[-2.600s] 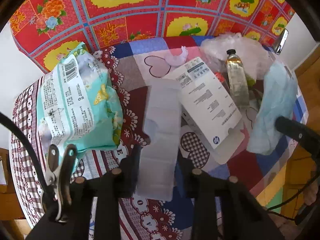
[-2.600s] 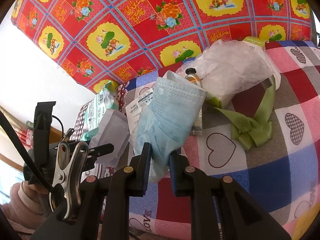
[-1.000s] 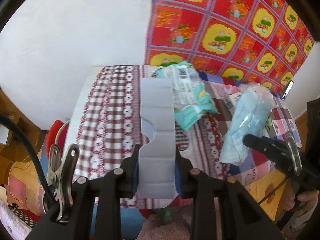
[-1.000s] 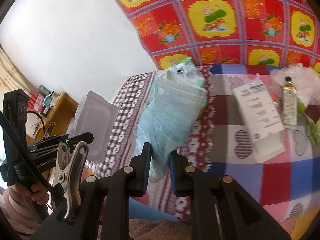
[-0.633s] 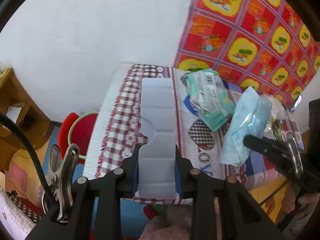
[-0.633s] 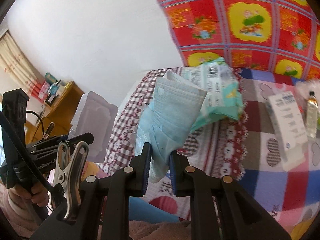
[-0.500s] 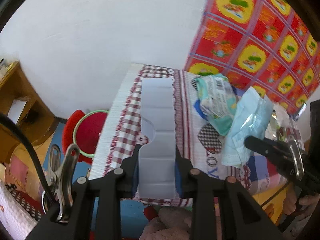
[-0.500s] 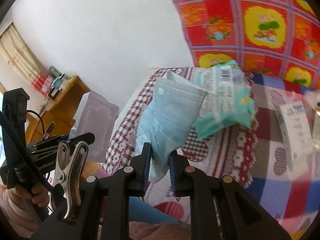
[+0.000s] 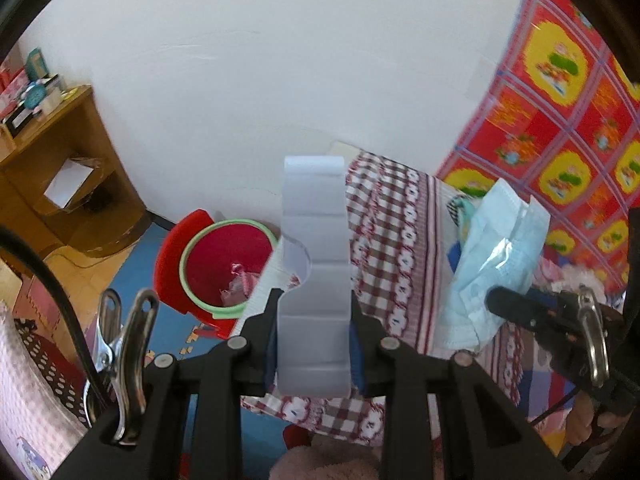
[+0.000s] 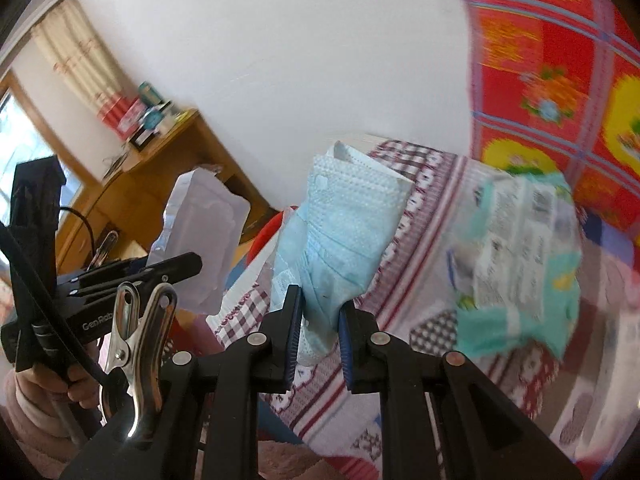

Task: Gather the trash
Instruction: 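Carry the white paper strip in the left tool while the right tool carries the mask to the bucket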

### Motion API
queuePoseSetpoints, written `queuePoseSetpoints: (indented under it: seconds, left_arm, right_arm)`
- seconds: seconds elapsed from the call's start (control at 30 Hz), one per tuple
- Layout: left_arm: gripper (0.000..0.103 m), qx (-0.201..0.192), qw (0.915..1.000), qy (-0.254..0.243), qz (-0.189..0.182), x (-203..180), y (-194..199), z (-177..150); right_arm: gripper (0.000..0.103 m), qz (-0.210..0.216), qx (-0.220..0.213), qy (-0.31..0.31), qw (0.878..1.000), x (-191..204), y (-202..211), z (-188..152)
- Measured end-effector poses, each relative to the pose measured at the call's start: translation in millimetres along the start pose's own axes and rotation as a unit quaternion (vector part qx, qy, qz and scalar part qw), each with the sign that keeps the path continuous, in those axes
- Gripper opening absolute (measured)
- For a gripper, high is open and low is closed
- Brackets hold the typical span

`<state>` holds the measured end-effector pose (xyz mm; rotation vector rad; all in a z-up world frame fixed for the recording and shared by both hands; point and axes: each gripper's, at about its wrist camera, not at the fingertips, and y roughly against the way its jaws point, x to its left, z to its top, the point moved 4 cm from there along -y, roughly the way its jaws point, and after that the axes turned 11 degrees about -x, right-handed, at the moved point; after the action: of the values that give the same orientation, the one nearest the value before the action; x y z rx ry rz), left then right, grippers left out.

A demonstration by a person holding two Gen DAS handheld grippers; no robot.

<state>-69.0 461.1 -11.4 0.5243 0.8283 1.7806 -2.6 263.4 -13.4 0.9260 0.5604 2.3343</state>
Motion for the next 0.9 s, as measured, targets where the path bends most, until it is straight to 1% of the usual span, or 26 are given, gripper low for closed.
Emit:
queuePoseSetpoints:
  seconds: [0.27,0.43,0.73,0.9]
  left_arm:
    - [0.029,0.0,0.9991,0.031,0.027,34.5,-16.6,13.1]
    - [0.029,0.004,0.9987,0.037,0.035,62.1,-34.2,20.4]
    - [0.029,0.032,0.9974,0.056,0.031,130.5,-82.7,29.6]
    - [0.029,0.047,0.9964,0.065,0.024,164.3,-112.7,29.4]
  right_arm:
    - [0.018,0.023,0.026,0.038,0.999,25.9,-41.6,19.0]
    - [0.018,0.034,0.026,0.058,0.997,47.5,-68.9,32.5]
    - [0.018,0.034,0.048,0.072,0.996,92.6,-141.7,54.8]
    - [0.018,0.03,0.064,0.084,0.994,113.6,-186.0,59.4]
